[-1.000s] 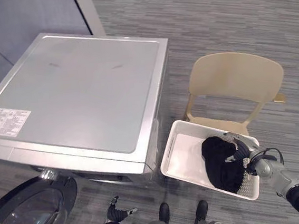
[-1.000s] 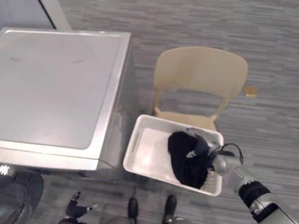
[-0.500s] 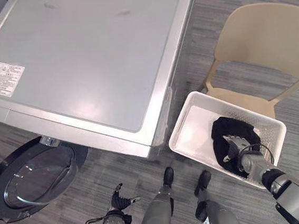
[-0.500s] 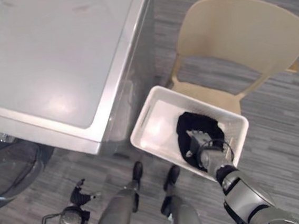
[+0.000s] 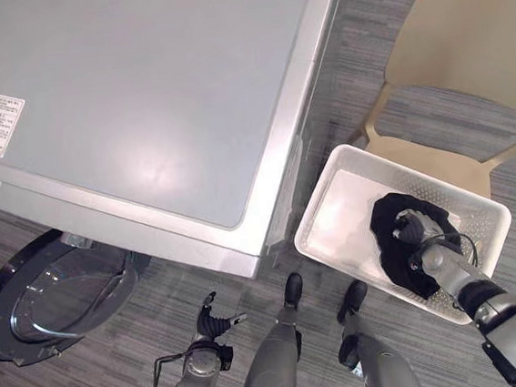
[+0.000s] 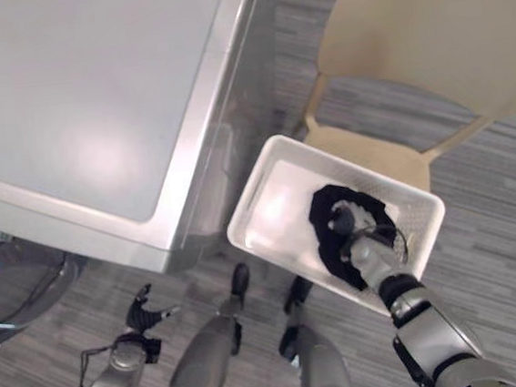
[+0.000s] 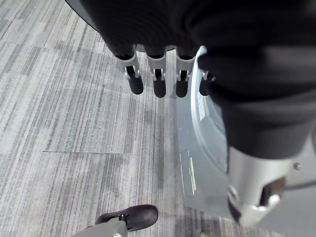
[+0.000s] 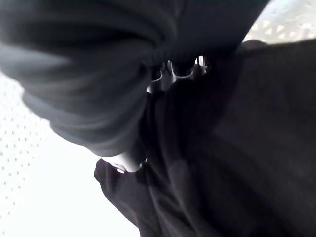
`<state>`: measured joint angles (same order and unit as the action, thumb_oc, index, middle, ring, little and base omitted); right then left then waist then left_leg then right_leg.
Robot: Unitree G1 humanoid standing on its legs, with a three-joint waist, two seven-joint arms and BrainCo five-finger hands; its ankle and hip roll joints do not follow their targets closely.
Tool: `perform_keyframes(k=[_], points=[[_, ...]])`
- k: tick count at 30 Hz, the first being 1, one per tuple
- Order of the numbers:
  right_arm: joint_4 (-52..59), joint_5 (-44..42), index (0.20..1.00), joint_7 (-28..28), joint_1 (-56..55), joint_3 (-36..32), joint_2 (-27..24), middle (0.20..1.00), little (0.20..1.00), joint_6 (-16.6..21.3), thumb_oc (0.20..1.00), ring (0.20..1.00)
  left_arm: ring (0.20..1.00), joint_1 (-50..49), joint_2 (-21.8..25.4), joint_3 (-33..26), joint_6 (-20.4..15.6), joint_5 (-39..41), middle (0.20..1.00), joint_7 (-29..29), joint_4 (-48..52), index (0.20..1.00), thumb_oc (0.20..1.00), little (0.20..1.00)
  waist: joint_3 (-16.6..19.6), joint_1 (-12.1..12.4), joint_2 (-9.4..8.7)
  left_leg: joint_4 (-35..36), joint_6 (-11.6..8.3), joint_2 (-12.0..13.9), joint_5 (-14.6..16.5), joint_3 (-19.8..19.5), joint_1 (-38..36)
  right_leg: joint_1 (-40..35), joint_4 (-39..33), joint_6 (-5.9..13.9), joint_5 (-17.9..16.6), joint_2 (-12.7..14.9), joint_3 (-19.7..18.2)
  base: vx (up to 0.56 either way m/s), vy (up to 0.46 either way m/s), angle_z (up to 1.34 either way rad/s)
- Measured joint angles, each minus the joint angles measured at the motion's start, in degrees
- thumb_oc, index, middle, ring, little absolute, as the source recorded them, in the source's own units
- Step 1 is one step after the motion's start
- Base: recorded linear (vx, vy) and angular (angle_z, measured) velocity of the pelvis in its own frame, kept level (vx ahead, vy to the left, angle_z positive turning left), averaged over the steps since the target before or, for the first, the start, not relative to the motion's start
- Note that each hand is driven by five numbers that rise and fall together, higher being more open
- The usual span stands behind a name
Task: Grab the laundry basket,head to the washer,open it,put in the laundry and shut it.
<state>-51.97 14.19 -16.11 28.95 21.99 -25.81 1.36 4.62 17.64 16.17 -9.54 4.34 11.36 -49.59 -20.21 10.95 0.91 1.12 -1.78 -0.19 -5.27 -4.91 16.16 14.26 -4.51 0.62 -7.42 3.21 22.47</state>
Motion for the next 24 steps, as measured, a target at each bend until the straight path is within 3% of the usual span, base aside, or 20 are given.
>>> perform_keyframes(k=[4, 6, 7, 12, 18, 22, 24], points=[[6.96, -5.98, 0.200, -0.13, -4.08, -4.67, 0.58, 0.200, 0.200, 0.73, 0.200, 0.200, 1.000, -0.71, 0.02, -2.31, 0.08, 0.00, 1.000, -0.14, 1.49, 1.000, 1.000, 1.000, -0.43, -0.34, -0.57, 1.29, 0.00, 0.06, 0.01, 1.73, -3.57, -2.24, -0.02, 0.02, 0.01, 0.02, -1.74, 0.06, 0.074, -0.24], [18.52, -10.76, 0.200, 0.00, -10.07, -8.45, 3.10, 0.200, 0.200, 2.14, 0.200, 0.200, 1.000, -4.06, 0.08, -5.52, 0.12, 0.09, 1.000, -0.23, 2.42, 1.000, 1.000, 1.000, -0.34, -1.62, -0.99, 3.00, 0.02, 0.13, 0.08, 3.54, -8.85, -5.93, -0.05, 0.33, 0.24, 0.05, -3.71, 0.10, 0.083, -0.42], [19.45, -11.27, 0.200, 0.18, -10.70, -8.57, 3.26, 0.200, 0.200, 3.03, 0.200, 0.200, 1.000, -4.40, 0.38, -5.44, 0.19, 0.09, 1.000, -0.37, 2.43, 1.000, 1.000, 1.000, -0.07, -2.91, -1.45, 3.03, -0.03, 0.11, 0.58, 4.04, -9.47, -6.19, -0.05, 0.90, 0.63, 0.07, -4.26, 0.17, 0.144, -0.25], [35.78, -20.16, 0.200, 4.35, -21.84, -13.78, 4.13, 0.200, 0.200, 4.47, 0.200, 0.200, 1.000, -7.30, -0.17, -7.69, 1.72, 0.03, 1.000, -1.93, 4.24, 1.000, 1.000, 1.000, 2.48, -4.85, -2.23, 3.50, 0.79, -0.01, 1.57, 4.77, -14.32, -10.45, -0.05, 1.15, 0.82, 0.08, -5.66, 0.09, 0.095, -0.13], [46.50, -24.40, 0.200, 9.06, -25.17, -14.74, 4.37, 0.200, 0.200, 6.34, 0.200, 0.200, 1.000, -9.88, -0.73, -7.91, 2.53, 0.01, 1.000, -2.59, 4.85, 1.000, 1.000, 1.000, 8.93, -6.18, -2.64, 3.50, 1.35, -0.33, 1.99, 5.63, -15.55, -11.45, -0.05, 1.19, 0.82, 0.41, -6.18, 0.01, 0.032, -0.04], [54.30, -24.38, 0.200, 11.29, -25.29, -13.65, 3.74, 0.200, 0.200, 7.64, 0.200, 0.200, 1.000, -11.70, -0.59, -8.05, 2.51, 0.02, 1.000, -2.54, 8.78, 1.000, 1.000, 1.000, 9.55, -6.09, -2.56, 2.92, 1.67, -0.43, 1.73, 5.80, -15.20, -10.87, 1.37, 1.44, 0.82, 0.50, -6.97, -0.19, -0.031, -0.05], [55.58, -24.40, 0.200, 11.64, -24.33, -12.68, 3.68, 0.200, 0.200, 8.88, 0.200, 0.200, 1.000, -10.58, -0.46, -7.40, 2.48, 0.02, 1.000, -2.28, 9.59, 1.000, 1.000, 1.000, 9.49, -6.17, -2.35, 0.86, 1.92, -0.19, 1.67, 5.39, -12.16, -7.25, 6.47, 2.89, 2.78, 0.58, -10.12, -0.33, -0.105, 0.17]])
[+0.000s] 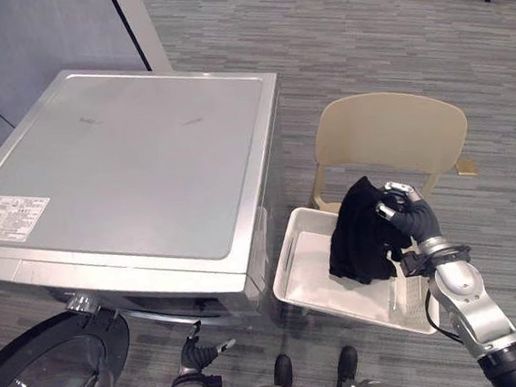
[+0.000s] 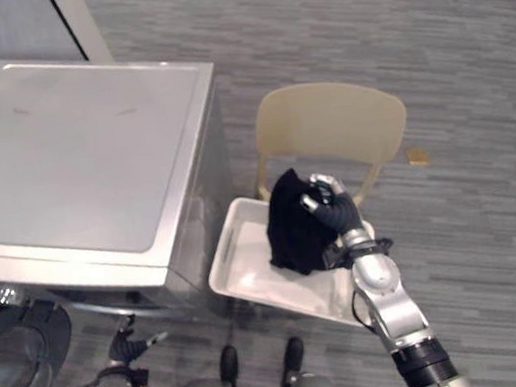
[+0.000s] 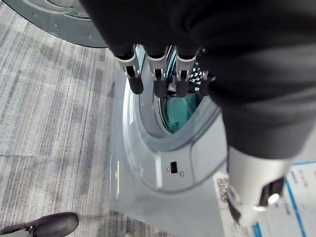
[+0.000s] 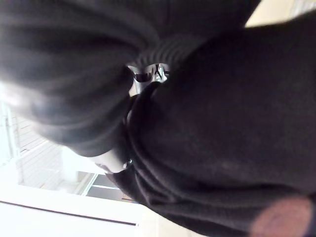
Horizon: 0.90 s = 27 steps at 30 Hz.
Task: Grab the laundry basket,head to the washer,open it,put in the laundry and shut it.
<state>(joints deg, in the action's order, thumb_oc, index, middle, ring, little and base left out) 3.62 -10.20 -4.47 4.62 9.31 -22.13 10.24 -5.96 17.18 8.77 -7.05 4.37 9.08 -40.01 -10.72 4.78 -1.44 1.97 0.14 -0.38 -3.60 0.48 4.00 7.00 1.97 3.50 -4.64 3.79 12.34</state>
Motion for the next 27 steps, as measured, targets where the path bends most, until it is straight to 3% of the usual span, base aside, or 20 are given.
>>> perform_keyframes(k=[1, 2, 4, 5, 6, 7, 8, 9, 10, 11, 12, 13, 15, 17, 19, 22, 23, 25, 26, 27], points=[[0.28, 0.00, 0.200, -0.01, 0.49, 0.16, -0.26, 0.200, 0.200, 0.11, 0.200, 0.200, 1.000, 0.87, -0.09, 0.27, 0.03, 0.01, 1.000, 0.12, 0.76, 1.000, 1.000, 1.000, -0.28, 0.00, 0.65, -1.54, 0.14, 0.54, -0.11, -0.82, 1.94, 1.97, 3.29, 0.97, 1.61, 0.02, -3.43, -0.39, -0.229, 0.79], [0.86, -0.01, 0.200, -0.21, 0.59, 0.12, -0.92, 0.200, 0.200, 0.55, 0.200, 0.200, 1.000, 2.63, -0.19, 0.50, -0.19, 0.01, 1.000, 0.17, 3.14, 1.000, 1.000, 1.000, -0.85, -0.67, 1.94, -3.38, -0.02, 1.00, -0.67, -3.97, 4.41, 3.77, 10.56, 1.10, 5.47, -0.60, -7.80, -0.18, -0.146, 1.00], [1.25, 0.00, 0.200, -0.18, 1.00, 0.10, -0.95, 0.200, 0.200, 0.59, 0.200, 0.200, 1.000, 4.10, 0.52, 0.60, -0.77, 0.02, 1.000, 0.42, 5.59, 1.000, 1.000, 1.000, -0.96, 0.61, 1.60, -4.63, -0.57, 0.36, -1.53, -6.71, 6.61, 3.45, 16.42, 2.63, 11.64, -0.85, -12.79, -0.21, -0.222, 0.98], [2.32, 0.05, 0.200, -0.04, 1.38, 0.25, -0.86, 0.200, 0.200, 0.63, 0.200, 0.200, 1.000, 4.15, 1.33, 0.64, -0.91, 0.01, 1.000, 0.71, 6.87, 1.000, 1.000, 1.000, -1.07, 0.93, 1.59, -5.01, -1.12, -0.08, -1.97, -8.50, 7.76, 1.44, 14.55, 2.13, 13.52, -0.34, -13.67, -0.19, -0.234, 0.77], [2.66, 0.07, 0.200, -0.01, 1.96, 0.28, -0.93, 0.200, 0.200, 0.89, 0.200, 0.200, 1.000, 3.94, 1.54, 0.45, -0.92, 0.03, 1.000, 1.10, 7.84, 1.000, 1.000, 1.000, -1.19, 1.97, 1.89, -5.06, -1.94, -0.37, -2.80, -9.58, 8.40, 1.08, 14.47, 1.82, 15.86, -1.60, -15.37, -0.29, -0.275, 0.83], [2.91, 0.07, 0.200, -0.29, 2.18, 0.20, -0.97, 0.200, 0.200, 1.01, 0.200, 0.200, 1.000, 3.60, 1.62, 0.45, -0.92, 0.12, 1.000, 1.53, 9.89, 1.000, 1.000, 1.000, -1.37, 1.69, 2.06, -5.08, -2.61, -0.34, -3.06, -10.86, 8.87, 0.46, 12.87, 0.31, 17.33, -2.28, -16.26, -0.30, -0.254, 0.59], [2.72, 0.07, 0.200, -0.28, 2.34, 0.59, -1.06, 0.200, 0.200, 1.05, 0.200, 0.200, 1.000, 1.92, 1.75, 0.50, -1.45, 0.18, 1.000, 2.11, 11.87, 1.000, 1.000, 1.000, -1.51, 3.14, 3.70, -4.57, -3.32, 1.58, -3.98, -11.82, 9.05, -0.58, 11.68, -0.46, 16.33, -4.28, -15.06, -0.31, -0.251, 0.40], [2.51, 0.06, 0.200, -0.29, 2.35, 0.93, -1.11, 0.200, 0.200, 1.05, 0.200, 0.200, 1.000, 1.28, 1.91, 0.67, -1.77, 0.16, 1.000, 2.11, 12.32, 1.000, 1.000, 1.000, -1.42, 3.73, 4.00, -3.80, -4.32, 2.06, -4.44, -12.15, 8.88, -0.32, 11.75, -0.55, 16.27, -5.28, -14.96, -0.42, -0.243, 0.56], [2.79, 0.02, 0.200, -0.31, 2.02, 1.45, -1.31, 0.200, 0.200, 1.13, 0.200, 0.200, 1.000, 0.53, 1.60, -0.12, -1.73, 0.28, 1.000, 2.25, 14.17, 1.000, 1.000, 1.000, -1.38, 2.82, 4.38, -3.27, -6.39, 2.88, -3.96, -14.21, 10.13, -0.47, 11.02, -2.59, 16.51, -6.90, -14.83, -0.26, -0.095, 0.72], [2.81, 0.06, 0.200, -0.28, 1.68, 1.48, -1.70, 0.200, 0.200, 1.20, 0.200, 0.200, 1.000, -0.26, 1.41, 0.05, -1.80, 0.88, 1.000, 2.28, 14.65, 1.000, 1.000, 1.000, -1.47, 2.89, 4.80, -2.84, -5.95, 3.64, -2.97, -13.92, 11.19, -0.53, 11.07, -3.24, 15.38, -8.30, -13.65, -0.49, -0.116, 1.66], [2.81, 0.15, 0.200, -0.55, 0.73, 1.35, -3.96, 0.200, 0.200, 1.18, 0.200, 0.200, 1.000, 0.53, 0.85, 0.34, -1.77, 1.95, 1.000, 2.17, 16.70, 1.000, 1.000, 1.000, -1.79, 1.60, 4.41, -1.56, -5.96, 4.27, -1.16, -13.28, 12.16, 0.36, 11.44, -6.66, 14.81, -8.69, -13.20, -0.25, -0.016, 1.72], [2.83, 0.18, 0.200, -0.49, 0.87, 1.12, -4.70, 0.200, 0.200, 0.75, 0.200, 0.200, 1.000, 0.85, 1.00, 0.66, -1.79, 2.18, 1.000, 2.04, 17.84, 1.000, 1.000, 1.000, -2.41, 1.54, 3.35, -2.43, -5.39, 4.36, 1.15, -9.66, 13.31, 1.01, 12.06, -8.10, 13.70, -7.15, -10.05, -0.33, -0.029, 1.73], [3.88, 0.18, 0.200, -0.49, 0.95, 1.24, -4.83, 0.200, 0.200, 0.54, 0.200, 0.200, 1.000, -0.09, 2.03, 1.31, -1.78, 2.24, 1.000, 1.64, 21.16, 1.000, 1.000, 1.000, -2.76, 1.51, 1.51, -6.05, -4.79, 3.53, 1.74, -1.08, 14.10, 0.44, 9.51, -8.03, 12.36, -4.89, -7.97, -0.21, -0.025, 0.96], [5.97, 0.15, 0.200, -0.28, 2.73, 1.60, -4.25, 0.200, 0.200, 0.53, 0.200, 0.200, 1.000, -0.93, 3.25, 1.58, -2.00, 2.22, 1.000, 1.00, 23.78, 1.000, 1.000, 1.000, -2.80, 1.81, 1.29, -10.70, -5.20, 2.75, 3.70, 0.40, 11.09, 0.09, 7.85, -8.32, 10.33, -2.82, -5.57, -0.19, -0.041, 0.68], [9.70, 0.12, 0.200, -0.13, 3.45, 1.55, -4.91, 0.200, 0.200, 0.69, 0.200, 0.200, 1.000, -0.77, 3.95, 1.78, -2.81, 2.15, 1.000, 0.32, 27.29, 1.000, 1.000, 1.000, -2.46, -0.16, 0.82, -13.54, -5.25, 1.51, 6.11, 0.09, 6.05, -0.57, 7.38, -7.82, 10.00, -0.86, -3.60, -0.15, 0.001, 0.83], [11.64, 0.01, 0.200, 0.67, 5.92, 1.89, -4.78, 0.200, 0.200, 0.90, 0.200, 0.200, 1.000, 0.33, 4.53, 3.09, -3.56, 2.03, 1.000, -0.24, 31.23, 1.000, 1.000, 1.000, -2.25, -1.94, 0.76, -11.66, -5.15, 3.54, 5.40, 2.03, -1.08, -0.95, 7.62, -7.17, 9.50, -0.12, -1.23, -0.05, 0.078, 0.51], [14.22, -0.14, 0.200, 1.66, 5.99, 2.30, -4.74, 0.200, 0.200, 0.89, 0.200, 0.200, 1.000, 2.84, 4.83, 6.15, -3.72, 1.60, 1.000, -0.83, 34.25, 1.000, 1.000, 1.000, -1.99, -4.34, 1.00, -6.10, -5.29, 4.52, 4.79, 3.58, -6.23, -2.02, 7.72, -6.47, 9.07, 0.30, 1.01, -0.02, 0.095, 0.91], [16.19, -1.51, 0.200, 2.41, 6.65, 2.60, -4.79, 0.200, 0.200, 1.05, 0.200, 0.200, 1.000, 5.66, 4.60, 9.59, -4.25, 1.44, 1.000, -1.22, 36.51, 1.000, 1.000, 1.000, -1.11, -5.80, 2.32, -0.70, -5.50, 5.10, 3.23, 2.64, -8.34, -1.99, 7.19, -5.41, 8.46, -0.29, 2.87, 0.00, 0.101, 0.73], [16.13, -3.18, 0.200, 2.89, 8.21, 3.91, -2.83, 0.200, 0.200, 1.14, 0.200, 0.200, 1.000, 10.00, 4.42, 12.75, -4.37, 0.86, 1.000, -1.46, 37.51, 1.000, 1.000, 1.000, -0.26, -6.11, 1.77, 0.91, -5.44, 4.73, 3.21, 1.74, -8.35, -1.27, 6.30, -3.66, 7.69, -0.46, 2.52, 0.01, 0.084, 0.32], [15.98, -3.94, 0.200, 3.23, 9.37, 5.43, -2.15, 0.200, 0.200, 0.97, 0.200, 0.200, 1.000, 11.62, 4.54, 14.06, -4.38, 0.65, 1.000, -1.29, 37.79, 1.000, 1.000, 1.000, 0.02, -5.96, 1.41, 1.12, -5.44, 4.47, 3.22, 1.44, -8.30, -1.17, 5.93, -3.14, 7.34, -0.22, 2.08, 0.00, 0.058, 0.16]])
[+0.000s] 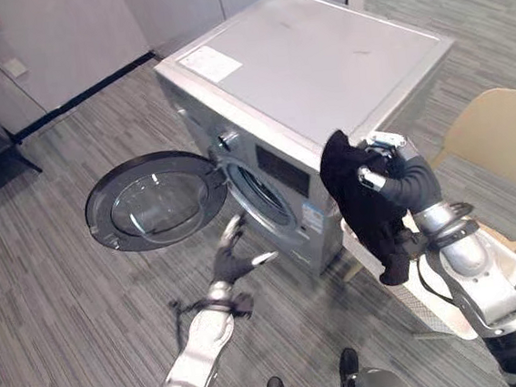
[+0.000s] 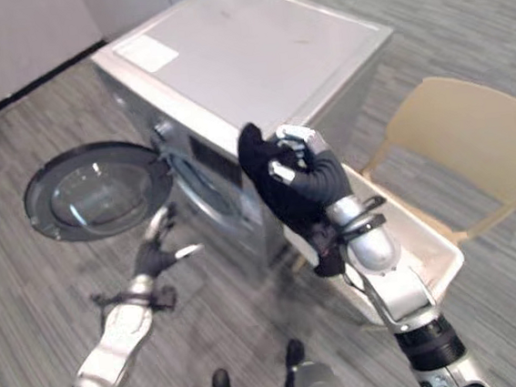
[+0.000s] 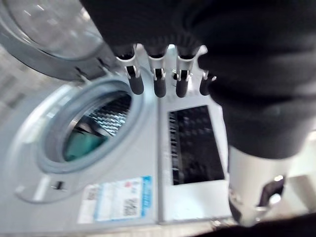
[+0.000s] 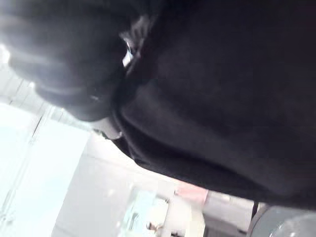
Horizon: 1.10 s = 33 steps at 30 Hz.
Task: Grab the laundry basket,head to the washer,open it,put in the laundry and shut it.
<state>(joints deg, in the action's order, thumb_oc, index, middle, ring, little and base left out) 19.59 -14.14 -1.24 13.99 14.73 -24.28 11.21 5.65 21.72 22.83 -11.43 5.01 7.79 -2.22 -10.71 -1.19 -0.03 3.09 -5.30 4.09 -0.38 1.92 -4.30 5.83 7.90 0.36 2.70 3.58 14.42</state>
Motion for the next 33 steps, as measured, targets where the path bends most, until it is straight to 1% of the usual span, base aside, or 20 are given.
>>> perform_keyframes(k=[1, 2, 3, 5, 7, 9, 10, 11, 12, 15, 18, 19, 20, 22, 28, 30, 32, 33], points=[[-0.02, -0.08, 0.200, 0.57, 0.73, 1.05, 0.54, 0.200, 0.200, -0.06, 0.200, 0.200, 1.000, 1.11, -0.24, 0.72, 0.02, -0.64, 1.000, -0.08, 0.00, 1.000, 1.000, 1.000, 0.16, 0.00, -0.23, 0.02, 0.00, -0.26, 0.00, -0.09, 0.01, -0.17, -0.42, 0.41, -0.38, 0.25, -0.44, -0.02, 0.087, -0.03], [-0.01, -0.87, 0.200, 1.51, 2.38, 4.22, 1.76, 0.200, 0.200, -0.08, 0.200, 0.200, 1.000, 3.24, -1.21, 2.16, 0.00, -1.46, 1.000, 0.11, 0.01, 1.000, 1.000, 1.000, 1.48, -0.07, -0.58, 0.01, 0.01, -1.18, 0.00, -0.03, 0.03, -0.71, -2.01, 1.50, -1.69, 1.06, -1.28, -0.02, 0.110, -0.04], [-0.05, -2.36, 0.200, 1.53, 3.61, 6.71, 2.03, 0.200, 0.200, -0.09, 0.200, 0.200, 1.000, 4.82, -1.43, 3.31, 0.03, -1.45, 1.000, 0.88, 0.00, 1.000, 1.000, 1.000, 2.55, -0.15, -0.66, 0.06, 0.02, -1.74, 0.01, 0.24, 0.02, -1.14, -3.30, 2.14, -2.59, 1.44, -1.86, -0.01, 0.092, -0.09], [-0.36, -4.20, 0.200, 2.32, 5.74, 10.22, 2.69, 0.200, 0.200, -0.09, 0.200, 0.200, 1.000, 7.51, -1.40, 4.95, -0.11, -1.89, 1.000, 1.66, -0.06, 1.000, 1.000, 1.000, 4.32, -0.13, -0.71, 0.42, 0.34, -2.10, 0.23, 0.53, 0.06, -1.42, -5.00, 2.88, -3.59, 1.57, -2.55, 0.00, 0.064, -0.11], [-0.37, -5.00, 0.200, 2.73, 6.60, 11.42, 3.71, 0.200, 0.200, -0.09, 0.200, 0.200, 1.000, 8.89, -1.64, 5.77, -0.10, -1.88, 1.000, 2.27, -0.10, 1.000, 1.000, 1.000, 5.10, -0.22, -0.70, 1.04, 0.47, -2.05, 0.31, 0.59, -0.20, -2.05, -6.44, 2.97, -4.76, 1.26, -2.55, 0.00, 0.040, -0.05], [-0.54, -5.75, 0.200, 2.75, 8.21, 13.61, 4.83, 0.200, 0.200, -0.14, 0.200, 0.200, 1.000, 9.56, -2.63, 7.16, -0.56, -1.69, 1.000, 3.30, -1.22, 1.000, 1.000, 1.000, 6.00, -0.11, -0.77, 1.34, 1.90, -1.75, 0.72, 1.08, -0.28, -2.10, -7.36, 3.05, -5.79, 0.71, -3.24, 0.01, 0.036, -0.14], [-0.77, -6.26, 0.200, 2.55, 9.17, 14.81, 4.87, 0.200, 0.200, -0.15, 0.200, 0.200, 1.000, 9.60, -3.17, 7.45, -0.78, -1.47, 1.000, 3.70, -2.68, 1.000, 1.000, 1.000, 6.12, -0.10, -0.90, 1.35, 2.03, -1.75, 0.64, 1.39, -0.36, -2.07, -7.44, 2.97, -6.04, 0.61, -3.65, 0.00, 0.026, -0.23], [-1.50, -6.32, 0.200, 2.57, 10.84, 16.38, 5.37, 0.200, 0.200, -0.18, 0.200, 0.200, 1.000, 10.41, -4.27, 8.38, -0.66, -1.28, 1.000, 4.34, -7.06, 1.000, 1.000, 1.000, 6.28, -0.06, -1.04, 1.39, 2.31, -1.70, 0.51, 2.07, -0.68, -2.05, -7.47, 2.90, -6.38, 0.48, -4.22, 0.00, 0.023, -0.23], [-1.97, -6.52, 0.200, 2.58, 11.44, 16.99, 5.40, 0.200, 0.200, -0.18, 0.200, 0.200, 1.000, 10.61, -4.63, 8.74, -0.31, -1.29, 1.000, 4.76, -9.12, 1.000, 1.000, 1.000, 6.46, -0.13, -1.02, 1.46, 2.40, -1.61, 0.58, 2.15, -0.68, -1.92, -7.42, 3.01, -6.47, 0.38, -4.43, -0.01, 0.017, -0.21], [-2.07, -7.53, 0.200, 1.94, 11.76, 17.46, 7.08, 0.200, 0.200, -0.17, 0.200, 0.200, 1.000, 11.10, -6.38, 10.67, 0.91, -1.40, 1.000, 5.97, -14.97, 1.000, 1.000, 1.000, 6.72, -0.35, -1.08, 1.62, 2.53, -1.47, 0.62, 2.45, -0.23, -1.18, -7.33, 2.82, -6.74, 0.26, -5.02, 0.00, 0.019, -0.09], [-2.06, -9.83, 0.200, 0.53, 12.00, 17.46, 7.16, 0.200, 0.200, -0.17, 0.200, 0.200, 1.000, 11.21, -6.95, 11.98, 2.09, -2.29, 1.000, 6.02, -18.51, 1.000, 1.000, 1.000, 7.32, -0.38, -0.98, 1.53, 3.00, -1.25, -0.42, 2.76, 0.70, -0.16, -7.51, 2.33, -7.55, 0.04, -5.42, 0.01, 0.011, -0.07], [-2.04, -10.21, 0.200, 0.41, 12.00, 17.45, 7.14, 0.200, 0.200, -0.16, 0.200, 0.200, 0.583, 11.21, -7.06, 12.37, 2.50, -2.98, 0.583, 6.01, -19.02, 0.583, 0.583, 0.583, 7.39, -0.43, -0.95, 1.52, 3.00, -1.17, -0.50, 2.76, 0.84, -0.12, -7.70, 2.28, -7.71, -0.09, -5.42, 0.00, 0.000, 0.00], [-2.03, -10.75, 0.200, 0.15, 12.02, 17.43, 7.12, 0.200, 0.200, -0.16, 0.200, 0.200, 0.200, 11.17, -6.99, 12.88, 2.75, -3.67, 0.200, 5.94, -19.21, 0.200, 0.200, 0.200, 7.46, -0.38, -0.94, 1.52, 2.99, -1.11, -0.72, 2.75, 1.03, -0.15, -8.26, 2.16, -8.08, -0.34, -5.44, 0.00, 0.000, 0.00], [-2.04, -11.11, 0.200, 0.02, 12.08, 17.40, 7.13, 0.200, 0.200, -0.16, 0.200, 0.200, 0.200, 11.14, -6.96, 12.99, 2.84, -3.96, 0.200, 5.86, -19.13, 0.200, 0.200, 0.200, 7.49, -0.33, -0.90, 1.52, 3.02, -1.09, -0.98, 2.84, 1.16, -0.53, -9.56, 1.76, -8.91, -0.85, -5.48, 0.04, 0.006, -0.02], [-2.38, -11.08, 0.200, -0.04, 11.21, 17.22, 6.11, 0.200, 0.200, -0.10, 0.200, 0.200, 0.200, 10.42, -6.37, 12.57, 2.83, -3.87, 0.200, 5.80, -18.21, 0.200, 0.200, 0.200, 7.61, -0.37, -0.71, 1.52, 3.01, -0.78, -0.98, 3.10, 0.81, -2.15, -12.42, 1.47, -10.14, -1.56, -5.52, 0.01, -0.006, -0.02], [-2.58, -10.59, 0.200, -0.08, 7.97, 16.88, 5.78, 0.200, 0.200, -0.13, 0.200, 0.200, 0.200, 8.05, -5.40, 10.58, 3.00, -3.70, 0.200, 5.87, -14.56, 0.200, 0.200, 0.200, 7.62, -0.40, -0.66, 1.53, 3.01, -0.59, -0.98, 3.22, 0.76, -2.15, -12.42, 1.47, -10.14, -1.57, -5.54, 0.01, -0.005, -0.02], [-2.66, -9.45, 0.200, -0.02, 5.73, 16.49, 3.88, 0.200, 0.200, -0.17, 0.200, 0.200, 0.200, 6.85, -4.62, 8.81, 3.03, -3.48, 0.200, 5.88, -12.32, 0.200, 0.200, 0.200, 7.66, -0.39, -0.55, 1.53, 3.01, -0.51, -0.98, 3.37, 0.75, -2.17, -12.43, 1.47, -10.14, -1.58, -5.53, 0.00, 0.000, 0.00], [-2.66, -7.18, 0.476, -0.01, 4.19, 15.42, 2.25, 0.476, 0.476, -0.44, 0.476, 0.476, 0.200, 5.46, -3.59, 6.70, 2.99, -3.45, 0.200, 6.05, -9.65, 0.200, 0.200, 0.200, 7.65, -0.40, -0.53, 1.54, 3.01, -0.48, -0.98, 3.48, 0.74, -2.14, -12.45, 1.46, -10.15, -1.56, -5.59, 0.00, 0.000, 0.00]])
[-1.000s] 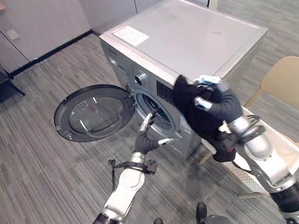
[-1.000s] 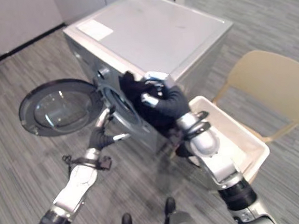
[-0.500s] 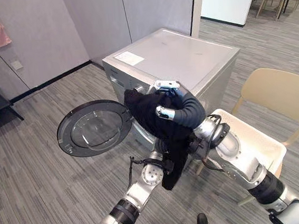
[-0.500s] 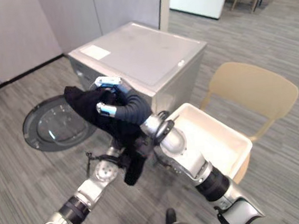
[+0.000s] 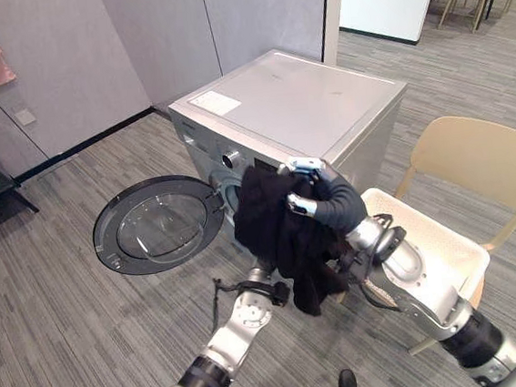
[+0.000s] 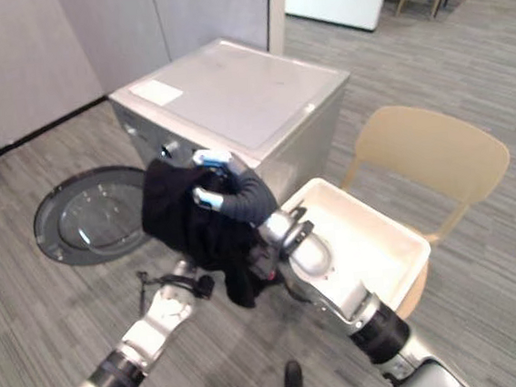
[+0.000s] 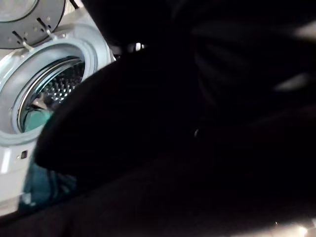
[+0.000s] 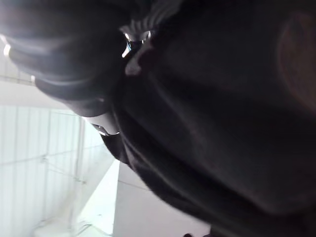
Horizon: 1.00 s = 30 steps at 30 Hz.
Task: Grab the laundry basket,head to the washer,open it,put in the laundry and shut it.
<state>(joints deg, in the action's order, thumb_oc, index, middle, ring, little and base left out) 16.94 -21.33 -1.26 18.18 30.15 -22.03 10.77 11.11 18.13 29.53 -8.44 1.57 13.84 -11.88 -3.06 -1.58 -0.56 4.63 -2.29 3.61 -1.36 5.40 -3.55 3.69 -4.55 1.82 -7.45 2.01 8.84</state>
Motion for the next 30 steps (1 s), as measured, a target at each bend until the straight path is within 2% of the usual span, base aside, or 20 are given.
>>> perform_keyframes(k=[1, 2, 3, 4, 9, 12, 14, 19, 21, 25, 27, 28, 29, 30], points=[[-0.02, 1.42, 0.526, 0.01, -1.23, -1.25, -0.82, 0.526, 0.526, -0.03, 0.526, 0.526, 0.200, -0.69, 0.54, -1.29, 0.00, 0.00, 0.200, 0.00, 1.46, 0.200, 0.200, 0.200, 0.00, 0.04, 0.01, 0.00, 0.00, 0.00, 0.00, 0.00, -0.01, -0.03, 0.00, 0.00, 0.00, 0.01, 0.02, 0.00, 0.000, 0.00], [0.02, 4.96, 0.881, 0.06, -4.15, -4.39, -1.86, 0.881, 0.881, 0.02, 0.881, 0.881, 0.200, -3.32, 1.86, -4.34, -0.14, -0.03, 0.200, -0.08, 5.98, 0.200, 0.200, 0.200, 0.00, 0.03, 0.01, 0.01, 0.01, 0.02, 0.02, 0.03, 0.00, -0.02, 0.00, 0.00, 0.00, 0.00, 0.00, 0.00, 0.000, 0.00], [-0.07, 6.23, 0.881, -0.20, -5.71, -5.91, -2.21, 0.881, 0.881, -0.10, 0.881, 0.881, 0.200, -4.60, 2.34, -5.87, -0.62, -0.02, 0.200, 0.11, 8.03, 0.200, 0.200, 0.200, -0.01, 0.03, 0.03, 0.01, 0.01, 0.00, 0.02, 0.01, 0.00, -0.02, 0.00, 0.00, 0.00, 0.03, 0.00, 0.00, 0.000, 0.00], [-0.09, 8.38, 1.000, -1.05, -7.93, -8.07, -4.35, 1.000, 1.000, -0.30, 1.000, 1.000, 0.200, -6.32, 3.68, -8.32, -1.21, -0.02, 0.200, 0.28, 10.12, 0.200, 0.200, 0.200, -0.01, 0.08, 0.32, 0.20, 0.02, -0.05, 0.03, -0.05, 0.01, -0.04, -0.01, 0.00, 0.00, 0.11, 0.01, 0.00, 0.000, 0.00], [0.49, 16.29, 1.000, -1.17, -16.47, -17.04, -7.12, 1.000, 1.000, 0.18, 1.000, 1.000, 0.200, -13.82, 5.98, -16.16, -2.13, -0.18, 0.200, -0.38, 15.37, 0.200, 0.200, 0.200, -0.08, 0.07, 0.70, 0.31, 0.71, -0.01, 0.53, -0.08, -0.12, -0.09, -0.02, 0.07, -0.03, 0.26, -0.08, 0.02, -0.003, 0.00], [-0.68, 20.45, 1.000, -1.00, -26.24, -23.90, -11.48, 1.000, 1.000, 0.44, 1.000, 1.000, 0.200, -23.22, 9.36, -22.03, -2.95, -0.65, 0.200, -1.92, 14.83, 0.200, 0.200, 0.200, -0.10, 0.10, 1.45, 0.33, 0.75, -0.15, 0.55, -0.07, -0.19, -0.18, -0.04, 0.08, 0.01, 0.52, -0.09, 0.00, 0.000, 0.00], [-5.23, 22.68, 1.000, -0.90, -30.80, -26.18, -12.06, 1.000, 1.000, 0.07, 1.000, 1.000, 0.200, -27.65, 9.12, -25.05, -2.93, -0.72, 0.200, -3.35, 11.73, 0.200, 0.200, 0.200, -0.14, 0.09, 1.61, 0.33, 0.93, -0.24, 0.68, -0.08, -0.48, -0.48, -0.07, 0.07, 0.04, 0.63, -0.04, -0.01, -0.001, 0.02], [-17.93, 27.26, 1.000, 1.21, -35.31, -26.36, -11.62, 1.000, 1.000, -0.50, 1.000, 1.000, 0.200, -32.70, 8.48, -25.90, -2.39, -2.78, 0.200, -6.21, -2.95, 0.200, 0.200, 0.200, -0.20, 0.24, 1.82, 0.37, 1.32, -0.39, 1.33, -0.88, 0.42, -0.29, -0.08, 0.08, 0.15, 0.87, 0.50, -0.05, 0.000, 0.07], [-24.48, 28.77, 1.000, 1.21, -35.23, -26.32, -11.48, 1.000, 1.000, -1.04, 1.000, 1.000, 0.200, -33.87, 6.53, -26.72, -1.18, -2.94, 0.200, -7.47, -10.86, 0.200, 0.200, 0.200, -0.53, 0.62, 1.93, 0.35, 1.61, -0.49, 0.94, -1.20, 1.59, 0.76, -0.07, 0.11, 0.12, 1.00, 0.74, -0.12, 0.004, 0.08], [-31.34, 30.10, 1.000, 0.55, -33.37, -25.67, -9.22, 1.000, 1.000, -1.94, 1.000, 1.000, 0.200, -33.12, 2.80, -28.26, 0.22, -2.50, 0.200, -7.56, -16.59, 0.200, 0.200, 0.200, -2.63, 2.35, 1.66, -1.88, 1.14, -0.65, 0.32, -2.50, 4.81, 2.31, -0.04, 0.27, -0.03, 1.18, 1.97, -0.13, 0.007, 0.19], [-34.24, 30.44, 1.000, 0.09, -31.37, -25.14, -8.14, 1.000, 1.000, -2.34, 1.000, 1.000, 0.200, -29.05, 1.04, -28.15, 0.44, -1.68, 0.200, -7.57, -19.06, 0.200, 0.200, 0.200, -5.18, 3.05, 1.70, -3.89, 1.24, -0.84, 0.50, -4.88, 7.47, 3.00, -0.02, 0.12, 0.07, 1.84, 4.75, -0.13, 0.033, 0.64], [-34.45, 30.65, 1.000, 0.09, -30.55, -24.99, -7.93, 1.000, 1.000, -2.29, 1.000, 1.000, 0.200, -29.08, 0.91, -28.03, 0.44, -1.68, 0.200, -7.57, -19.04, 0.200, 0.200, 0.200, -5.94, 4.23, 1.93, -3.78, 1.04, -0.85, -0.05, -5.23, 8.46, 3.21, 0.04, 0.12, 0.07, 1.71, 5.14, -0.12, 0.082, 0.83], [-35.76, 31.57, 1.000, -1.15, -29.25, -24.84, -7.80, 1.000, 1.000, -2.20, 1.000, 1.000, 0.200, -27.52, 0.95, -27.55, 0.64, -1.68, 0.200, -7.49, -19.24, 0.200, 0.200, 0.200, -7.19, 4.44, 2.35, -5.38, 0.35, -0.72, 0.85, -6.15, 10.69, 3.06, 0.00, 0.23, 0.00, 2.30, 8.01, -0.05, 0.069, 0.73], [-36.23, 31.87, 1.000, -1.45, -28.89, -24.88, -7.81, 1.000, 1.000, -2.44, 1.000, 1.000, 0.200, -26.76, 0.92, -27.36, 0.84, -1.69, 0.200, -7.52, -19.22, 0.200, 0.200, 0.200, -7.59, 3.88, 2.45, -5.75, 0.30, -0.30, 1.03, -5.31, 11.52, 3.06, 0.02, -0.18, 0.27, 2.50, 9.10, -0.02, 0.071, 1.10]])
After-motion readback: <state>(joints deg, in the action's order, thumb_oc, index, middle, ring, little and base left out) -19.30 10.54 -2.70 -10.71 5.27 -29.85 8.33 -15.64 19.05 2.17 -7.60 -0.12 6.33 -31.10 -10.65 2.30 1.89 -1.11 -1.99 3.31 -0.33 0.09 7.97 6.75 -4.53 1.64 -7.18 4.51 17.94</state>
